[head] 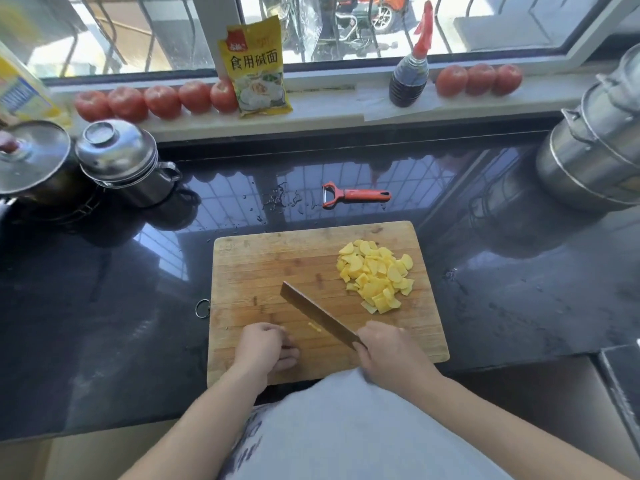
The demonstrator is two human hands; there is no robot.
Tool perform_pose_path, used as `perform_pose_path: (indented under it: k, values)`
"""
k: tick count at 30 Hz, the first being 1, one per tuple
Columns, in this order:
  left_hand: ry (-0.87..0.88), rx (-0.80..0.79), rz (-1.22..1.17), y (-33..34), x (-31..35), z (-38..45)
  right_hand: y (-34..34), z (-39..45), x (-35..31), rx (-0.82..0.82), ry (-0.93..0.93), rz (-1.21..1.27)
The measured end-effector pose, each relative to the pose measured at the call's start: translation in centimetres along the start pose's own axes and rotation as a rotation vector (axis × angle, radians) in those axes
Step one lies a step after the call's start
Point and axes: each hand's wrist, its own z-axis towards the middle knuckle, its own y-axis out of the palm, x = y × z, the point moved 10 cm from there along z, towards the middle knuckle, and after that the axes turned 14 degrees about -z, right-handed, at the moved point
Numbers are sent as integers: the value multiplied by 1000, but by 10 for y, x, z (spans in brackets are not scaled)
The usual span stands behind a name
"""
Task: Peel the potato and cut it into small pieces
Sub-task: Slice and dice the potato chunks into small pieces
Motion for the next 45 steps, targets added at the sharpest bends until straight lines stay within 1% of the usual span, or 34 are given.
perform_pose_path:
  k: [2,4,7,11,14,15,16,17,18,19,20,21,22,23,24,25,27,28,29,32,35,37,38,40,41,42,45]
  values:
    - [29,77,-51,-22,7,3,14,5,-15,-92,-62,-57]
    - [62,111,-61,-34,13,3,18,10,-22,-103,-77,-75]
    - [64,116,-75,-36,18,0,1,14,-6,-19,25,-84]
    - [83,83,-2,-25,20,-7,-26,15,47,75,278,-16]
    - [107,26,3,-10,23,-15,-34,17,63,111,304,-9]
    - [153,4,20,-3,29,-21,-34,15,63,119,293,-11]
    - [252,-3,69,2,40,-30,-34,12,61,146,265,-37]
    - [421,14,149,6,58,-44,-38,9,54,207,208,-104]
    - [662,45,244,10,81,-67,-42,3,45,264,137,-186]
    - [940,50,316,19,104,-98,-44,-4,36,325,58,-265]
    - [1190,3,392,33,117,-127,-49,-12,29,395,1,-326]
    - [1375,-94,506,51,119,-144,-56,-19,27,472,-20,-369]
    - [1475,-206,655,72,111,-150,-62,-24,28,542,-10,-408]
    - [1502,-330,829,95,98,-143,-66,-27,29,597,8,-453]
    - [1456,-439,1005,119,81,-130,-66,-27,32,630,25,-503]
    - [1392,-503,1155,138,63,-116,-64,-26,33,655,32,-550]
    - [1242,-520,1359,164,37,-92,-58,-23,35,668,41,-593]
    - [1163,-513,1430,173,30,-82,-57,-23,36,671,48,-603]
    - [1124,-510,1458,181,27,-77,-57,-24,36,682,56,-609]
    - [1106,-513,1436,197,32,-68,-57,-28,42,692,80,-597]
    - [1054,-511,1324,199,46,-54,-55,-31,48,677,89,-601]
    - [1085,-529,1243,198,52,-59,-55,-33,51,671,103,-624]
    - [1092,-573,1226,199,50,-65,-57,-34,52,674,105,-631]
    - [1054,-706,1246,204,34,-77,-61,-36,48,683,85,-640]
    - [1033,-727,1271,207,28,-76,-62,-37,44,691,67,-644]
    - [1022,-703,1277,209,29,-73,-64,-38,41,700,53,-648]
    - [970,-562,1234,212,47,-57,-67,-39,36,702,34,-645]
